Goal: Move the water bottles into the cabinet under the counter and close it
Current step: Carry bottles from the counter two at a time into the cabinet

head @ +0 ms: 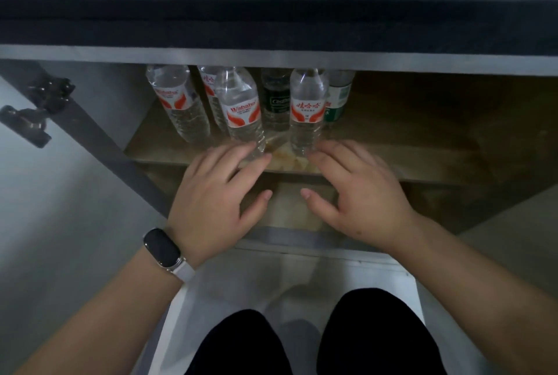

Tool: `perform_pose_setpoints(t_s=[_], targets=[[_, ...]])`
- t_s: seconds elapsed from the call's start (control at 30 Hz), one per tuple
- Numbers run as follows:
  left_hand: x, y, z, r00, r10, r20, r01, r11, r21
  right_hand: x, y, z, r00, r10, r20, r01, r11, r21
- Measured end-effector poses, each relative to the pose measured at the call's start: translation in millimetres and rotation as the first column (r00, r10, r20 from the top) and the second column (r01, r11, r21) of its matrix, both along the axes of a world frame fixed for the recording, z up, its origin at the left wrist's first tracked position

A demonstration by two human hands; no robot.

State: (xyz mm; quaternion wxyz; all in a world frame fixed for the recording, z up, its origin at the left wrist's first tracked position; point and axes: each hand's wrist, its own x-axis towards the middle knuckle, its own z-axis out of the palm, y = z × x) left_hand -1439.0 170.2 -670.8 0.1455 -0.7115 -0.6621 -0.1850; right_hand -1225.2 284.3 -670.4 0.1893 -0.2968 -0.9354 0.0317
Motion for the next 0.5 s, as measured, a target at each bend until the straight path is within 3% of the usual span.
perform_pose_setpoints(t_s=[0.2, 0.5], targets=[[20, -22, 70, 1.0, -0.017, 0.026, 0.021, 0.991, -0.13, 19, -26, 66, 0.995, -0.013, 0.095, 0.018, 0.998, -0.054], [47, -64, 229, 0.993, -0.074, 0.095, 0.098, 0.956, -0.277, 58, -87, 242, 0.969, -0.101, 0.225, 0.129, 0.985, -0.115]])
